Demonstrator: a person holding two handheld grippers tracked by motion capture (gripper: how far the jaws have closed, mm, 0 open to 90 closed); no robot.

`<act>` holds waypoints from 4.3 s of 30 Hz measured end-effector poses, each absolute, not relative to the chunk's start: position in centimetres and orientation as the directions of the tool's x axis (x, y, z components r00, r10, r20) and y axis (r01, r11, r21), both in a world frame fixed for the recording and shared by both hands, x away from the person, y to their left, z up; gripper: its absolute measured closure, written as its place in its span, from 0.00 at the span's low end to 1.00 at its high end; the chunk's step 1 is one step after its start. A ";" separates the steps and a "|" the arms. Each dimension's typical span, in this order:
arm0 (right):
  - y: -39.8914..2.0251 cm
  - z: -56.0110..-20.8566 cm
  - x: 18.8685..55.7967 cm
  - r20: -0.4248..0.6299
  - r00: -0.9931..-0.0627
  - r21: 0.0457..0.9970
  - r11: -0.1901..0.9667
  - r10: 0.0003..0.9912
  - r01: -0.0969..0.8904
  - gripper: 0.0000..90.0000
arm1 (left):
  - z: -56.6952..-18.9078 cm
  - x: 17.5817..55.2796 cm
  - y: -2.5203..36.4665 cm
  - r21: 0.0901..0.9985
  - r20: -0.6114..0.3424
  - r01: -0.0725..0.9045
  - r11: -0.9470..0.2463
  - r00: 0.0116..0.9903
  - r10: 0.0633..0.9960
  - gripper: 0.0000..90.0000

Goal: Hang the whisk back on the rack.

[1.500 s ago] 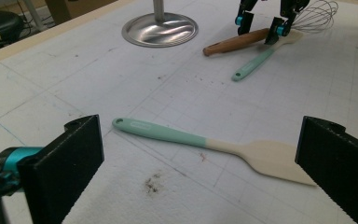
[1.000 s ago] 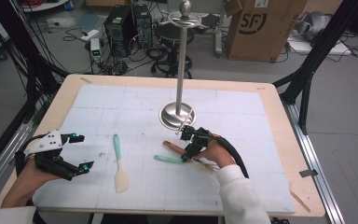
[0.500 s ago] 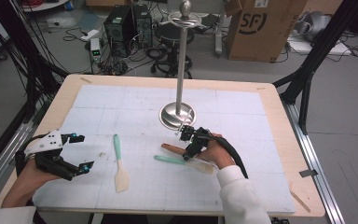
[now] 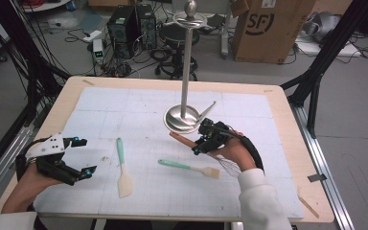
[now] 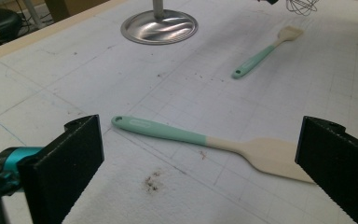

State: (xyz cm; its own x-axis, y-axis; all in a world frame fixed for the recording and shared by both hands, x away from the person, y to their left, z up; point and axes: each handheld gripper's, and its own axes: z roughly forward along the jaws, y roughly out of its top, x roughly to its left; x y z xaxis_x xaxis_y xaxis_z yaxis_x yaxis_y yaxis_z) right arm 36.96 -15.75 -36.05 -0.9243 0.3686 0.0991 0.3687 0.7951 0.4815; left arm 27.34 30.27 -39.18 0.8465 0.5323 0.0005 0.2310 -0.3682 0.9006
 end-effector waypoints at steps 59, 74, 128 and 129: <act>-27.6 -15.8 39.6 -0.002 -0.870 0.878 0.417 0.494 0.235 0.76 | -39.6 27.8 30.0 0.888 -0.016 0.252 -0.385 0.853 0.522 0.02; -26.7 -14.9 41.6 0.005 -0.856 0.878 0.408 0.517 0.252 0.76 | -39.7 27.9 29.9 0.886 -0.020 0.254 -0.387 0.856 0.516 0.02; -22.4 -17.9 46.3 0.061 -0.850 0.864 0.399 0.523 0.308 0.77 | -39.5 27.8 30.0 0.894 -0.022 0.246 -0.373 0.858 0.513 0.02; -22.3 -17.9 46.3 0.063 -0.849 0.863 0.398 0.525 0.310 0.77 | -39.5 27.8 30.0 0.895 -0.024 0.248 -0.371 0.857 0.514 0.02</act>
State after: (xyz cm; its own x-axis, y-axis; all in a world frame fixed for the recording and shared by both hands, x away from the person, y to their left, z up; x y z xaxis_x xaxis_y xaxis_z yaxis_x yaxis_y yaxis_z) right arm 46.31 -22.34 -17.92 -0.8490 0.5246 0.0634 0.3104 0.3980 0.8633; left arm 27.82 30.03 -39.55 0.8572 0.5144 -0.0242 0.2481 -0.3713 0.8948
